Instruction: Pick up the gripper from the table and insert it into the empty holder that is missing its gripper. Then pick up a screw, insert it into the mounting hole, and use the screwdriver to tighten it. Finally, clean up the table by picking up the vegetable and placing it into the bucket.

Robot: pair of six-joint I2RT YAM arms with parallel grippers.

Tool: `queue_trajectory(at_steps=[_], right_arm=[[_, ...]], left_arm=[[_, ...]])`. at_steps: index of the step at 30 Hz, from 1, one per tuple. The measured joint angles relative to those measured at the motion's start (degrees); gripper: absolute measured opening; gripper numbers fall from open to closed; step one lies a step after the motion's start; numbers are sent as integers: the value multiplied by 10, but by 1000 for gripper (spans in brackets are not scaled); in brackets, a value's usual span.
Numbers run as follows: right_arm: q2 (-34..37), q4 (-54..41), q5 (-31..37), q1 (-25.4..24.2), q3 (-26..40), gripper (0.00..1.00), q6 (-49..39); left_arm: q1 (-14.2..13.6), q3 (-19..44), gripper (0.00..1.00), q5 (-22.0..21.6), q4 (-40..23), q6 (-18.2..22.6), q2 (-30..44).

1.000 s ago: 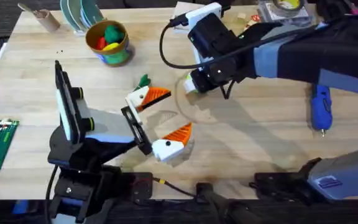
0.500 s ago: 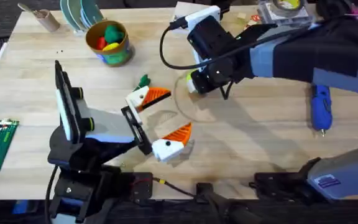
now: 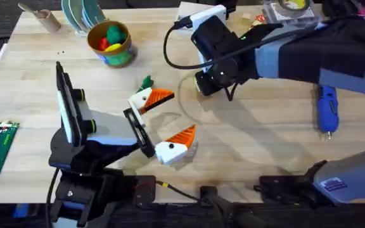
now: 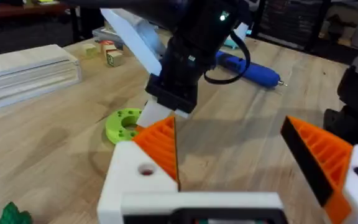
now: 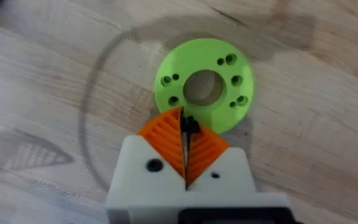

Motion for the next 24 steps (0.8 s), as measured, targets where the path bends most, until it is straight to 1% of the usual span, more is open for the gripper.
queue_trajectory(at_steps=[6,11,18,22,23,24], right_arm=[[0,-3,4,0,1,8,0],[0,-59,24,0,43,8,-5],[-1,-127,26,0,132,8,-27],[-1,-167,-9,0,188,8,-53],[-1,-201,-33,1,233,8,-69],[-1,-215,-39,1,247,8,-74]], left_arm=[[0,0,992,0,0,0,0],[0,0,992,0,-1,0,0],[0,0,993,2,-1,0,0],[0,0,993,3,-1,0,0],[0,0,993,4,-1,0,0],[0,0,993,5,-1,0,0]])
